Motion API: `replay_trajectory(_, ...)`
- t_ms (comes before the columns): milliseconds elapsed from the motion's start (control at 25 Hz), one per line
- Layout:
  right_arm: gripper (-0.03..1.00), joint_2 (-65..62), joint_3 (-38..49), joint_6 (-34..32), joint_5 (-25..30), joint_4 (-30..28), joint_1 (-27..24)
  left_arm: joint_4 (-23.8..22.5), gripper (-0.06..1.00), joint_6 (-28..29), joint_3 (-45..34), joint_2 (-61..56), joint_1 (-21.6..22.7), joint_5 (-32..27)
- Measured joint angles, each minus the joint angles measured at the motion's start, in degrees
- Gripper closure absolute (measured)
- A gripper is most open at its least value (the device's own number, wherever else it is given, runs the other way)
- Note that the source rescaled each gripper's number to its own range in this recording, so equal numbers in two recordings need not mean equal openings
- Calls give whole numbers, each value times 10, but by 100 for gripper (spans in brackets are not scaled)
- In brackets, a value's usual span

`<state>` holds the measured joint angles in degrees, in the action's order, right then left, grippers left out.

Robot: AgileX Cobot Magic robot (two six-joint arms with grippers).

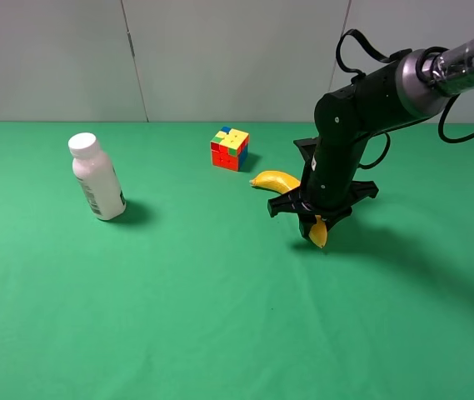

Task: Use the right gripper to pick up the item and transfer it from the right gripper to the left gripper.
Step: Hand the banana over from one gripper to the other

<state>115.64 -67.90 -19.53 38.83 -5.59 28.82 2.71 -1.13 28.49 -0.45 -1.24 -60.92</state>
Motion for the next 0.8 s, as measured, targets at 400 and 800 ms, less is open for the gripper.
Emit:
replay_trajectory(400, 97, -50, -13, 0, 63, 0, 0, 0, -3, 0, 0, 0, 0, 0)
replay_trajectory(800, 97, -149, -16, 4, 143, 6, 0, 0, -3, 0, 0, 0, 0, 0)
